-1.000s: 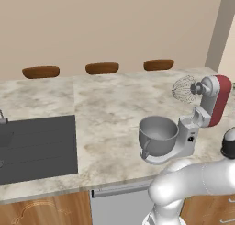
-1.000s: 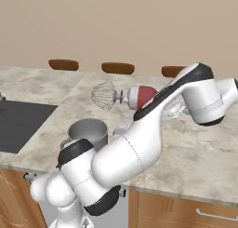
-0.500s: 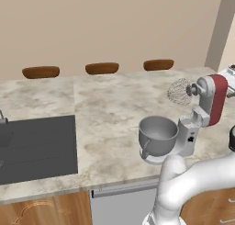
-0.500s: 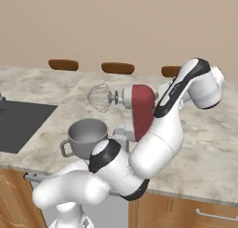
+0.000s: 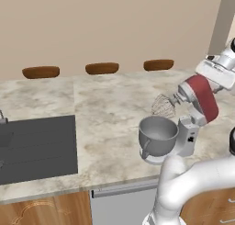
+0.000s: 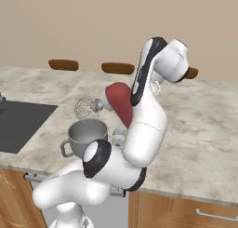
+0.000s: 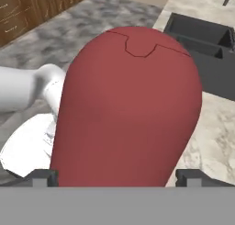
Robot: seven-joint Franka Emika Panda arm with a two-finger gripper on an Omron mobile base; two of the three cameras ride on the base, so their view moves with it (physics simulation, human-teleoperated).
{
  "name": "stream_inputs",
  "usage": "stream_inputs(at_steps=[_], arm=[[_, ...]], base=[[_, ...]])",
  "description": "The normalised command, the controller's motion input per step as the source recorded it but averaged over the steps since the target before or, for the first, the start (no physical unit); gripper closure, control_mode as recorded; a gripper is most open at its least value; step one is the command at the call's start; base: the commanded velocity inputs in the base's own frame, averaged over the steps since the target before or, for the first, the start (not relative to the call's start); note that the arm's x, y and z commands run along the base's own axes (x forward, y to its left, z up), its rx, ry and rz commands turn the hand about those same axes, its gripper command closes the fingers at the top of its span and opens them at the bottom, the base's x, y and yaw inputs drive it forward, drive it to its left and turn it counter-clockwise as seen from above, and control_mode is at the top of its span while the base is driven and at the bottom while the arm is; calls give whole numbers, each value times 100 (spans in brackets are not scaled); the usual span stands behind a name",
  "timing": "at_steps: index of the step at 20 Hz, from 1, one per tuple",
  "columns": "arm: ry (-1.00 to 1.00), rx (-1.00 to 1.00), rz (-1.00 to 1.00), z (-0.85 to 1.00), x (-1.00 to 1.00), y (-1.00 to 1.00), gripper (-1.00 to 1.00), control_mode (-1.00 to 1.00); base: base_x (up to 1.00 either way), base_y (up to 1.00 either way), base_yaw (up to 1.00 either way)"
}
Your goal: Close the stand mixer head.
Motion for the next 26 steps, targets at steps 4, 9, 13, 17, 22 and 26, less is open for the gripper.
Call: stream_inputs(at_steps=[4, 9, 13, 17, 22, 26], arm=[[-27, -31, 0, -23, 7, 100, -100, -100], [-14, -29, 0, -41, 11, 100, -100, -100], [-12, -26, 4, 16, 1, 100, -100, -100], [-3, -30, 15, 62, 3, 78, -100, -100], [-4, -11, 2, 16, -5, 14, -100, -100], [0, 0, 0, 0, 0, 0, -100, -100]], base=[[0, 0, 0], [0, 0, 0], [0, 0, 0], [0, 0, 0], [0, 0, 0], [0, 0, 0]])
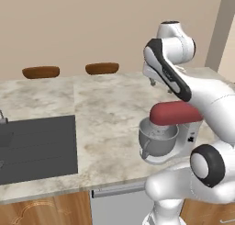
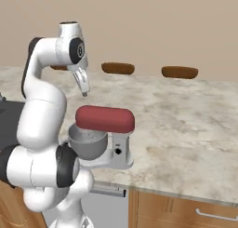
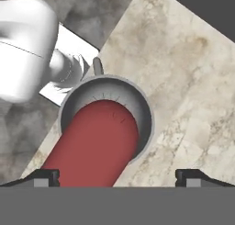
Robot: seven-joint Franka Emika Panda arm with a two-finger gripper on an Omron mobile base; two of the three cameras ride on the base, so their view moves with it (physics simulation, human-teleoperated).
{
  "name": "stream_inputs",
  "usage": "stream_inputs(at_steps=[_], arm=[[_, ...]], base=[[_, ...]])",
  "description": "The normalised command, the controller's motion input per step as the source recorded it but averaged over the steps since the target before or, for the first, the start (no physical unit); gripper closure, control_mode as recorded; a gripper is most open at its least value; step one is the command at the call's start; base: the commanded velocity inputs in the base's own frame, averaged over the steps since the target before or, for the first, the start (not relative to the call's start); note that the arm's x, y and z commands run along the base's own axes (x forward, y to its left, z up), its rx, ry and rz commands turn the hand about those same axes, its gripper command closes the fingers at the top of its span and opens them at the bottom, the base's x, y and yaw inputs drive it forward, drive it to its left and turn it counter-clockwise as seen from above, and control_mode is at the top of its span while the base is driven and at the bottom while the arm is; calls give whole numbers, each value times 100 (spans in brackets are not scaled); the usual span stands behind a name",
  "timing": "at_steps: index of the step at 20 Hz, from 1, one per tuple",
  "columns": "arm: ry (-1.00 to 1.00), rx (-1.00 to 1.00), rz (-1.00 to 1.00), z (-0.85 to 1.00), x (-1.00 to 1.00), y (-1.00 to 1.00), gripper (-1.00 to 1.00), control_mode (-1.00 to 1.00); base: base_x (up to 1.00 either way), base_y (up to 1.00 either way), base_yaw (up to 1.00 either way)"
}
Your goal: Close the stand mixer head.
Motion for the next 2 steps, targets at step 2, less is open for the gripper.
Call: stream_inputs(at_steps=[2], arm=[[0, 0, 0, 0, 0, 0, -100, -100]], base=[[0, 0, 0]])
